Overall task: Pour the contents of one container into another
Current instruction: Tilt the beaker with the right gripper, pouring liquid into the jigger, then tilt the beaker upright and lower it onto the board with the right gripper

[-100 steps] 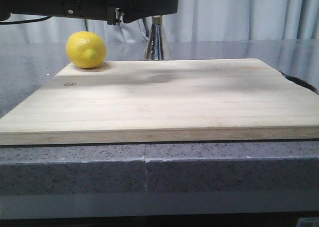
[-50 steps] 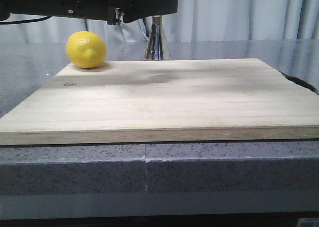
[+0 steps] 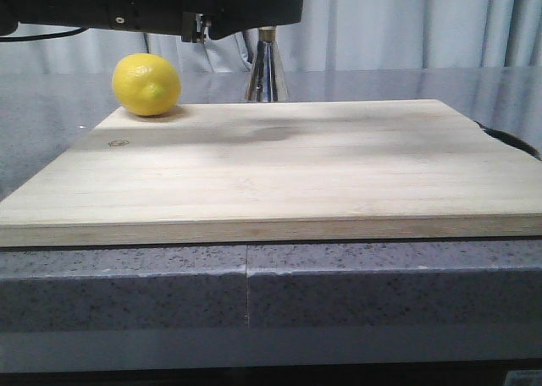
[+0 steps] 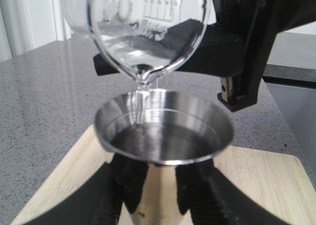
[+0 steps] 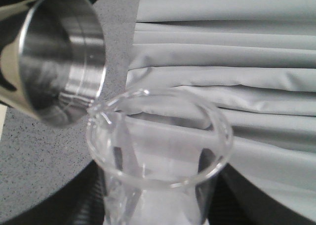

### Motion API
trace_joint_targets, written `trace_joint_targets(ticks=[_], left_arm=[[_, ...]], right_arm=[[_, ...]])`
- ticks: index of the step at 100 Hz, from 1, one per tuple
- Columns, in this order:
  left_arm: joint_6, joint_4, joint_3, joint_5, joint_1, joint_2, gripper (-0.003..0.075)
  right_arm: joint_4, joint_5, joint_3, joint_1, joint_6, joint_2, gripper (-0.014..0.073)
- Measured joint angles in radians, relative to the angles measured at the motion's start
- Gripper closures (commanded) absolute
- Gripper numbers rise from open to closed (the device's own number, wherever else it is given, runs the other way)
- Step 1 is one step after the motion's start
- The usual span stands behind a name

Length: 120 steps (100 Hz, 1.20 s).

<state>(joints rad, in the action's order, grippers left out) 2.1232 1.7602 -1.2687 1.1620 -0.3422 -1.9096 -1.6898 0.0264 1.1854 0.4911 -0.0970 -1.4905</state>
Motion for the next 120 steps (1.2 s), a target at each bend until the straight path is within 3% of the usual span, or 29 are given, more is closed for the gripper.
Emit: trace_joint_targets(ticks=[13,38,62,74,107,120], left_arm=[[0.000,0.000,0.000,0.000,0.000,0.000,0.0461],[0.000,0.000,0.000,0.000,0.000,0.000,0.0461],[0.000,-0.002,0.000,0.000,0.000,0.000,0.0461],[0.000,-0.002,0.000,0.000,0.000,0.000,0.0461],[0.000,-0.002,0.000,0.000,0.000,0.000,0.0461],[0.000,-0.002,0.000,0.000,0.000,0.000,0.0461]], right_arm=[[0.026,0.000,0.000,0.000,-0.024,0.000,0.0270],[0.133,0.004,0.000,0.000,-0.286,0.000,0.0270],[0.179,-0.026,0.000,-0.069,-0.768,0.007,0.0270],[0.187,-0.115,-0.011,-0.139,-0.977,0.027,0.0270],[0.284,-0.395,-0.187,-0.346,-1.047,0.047,0.0270],[0.285,-0.524,-0.269,-0.424,-0.976,0.047,0.0270]])
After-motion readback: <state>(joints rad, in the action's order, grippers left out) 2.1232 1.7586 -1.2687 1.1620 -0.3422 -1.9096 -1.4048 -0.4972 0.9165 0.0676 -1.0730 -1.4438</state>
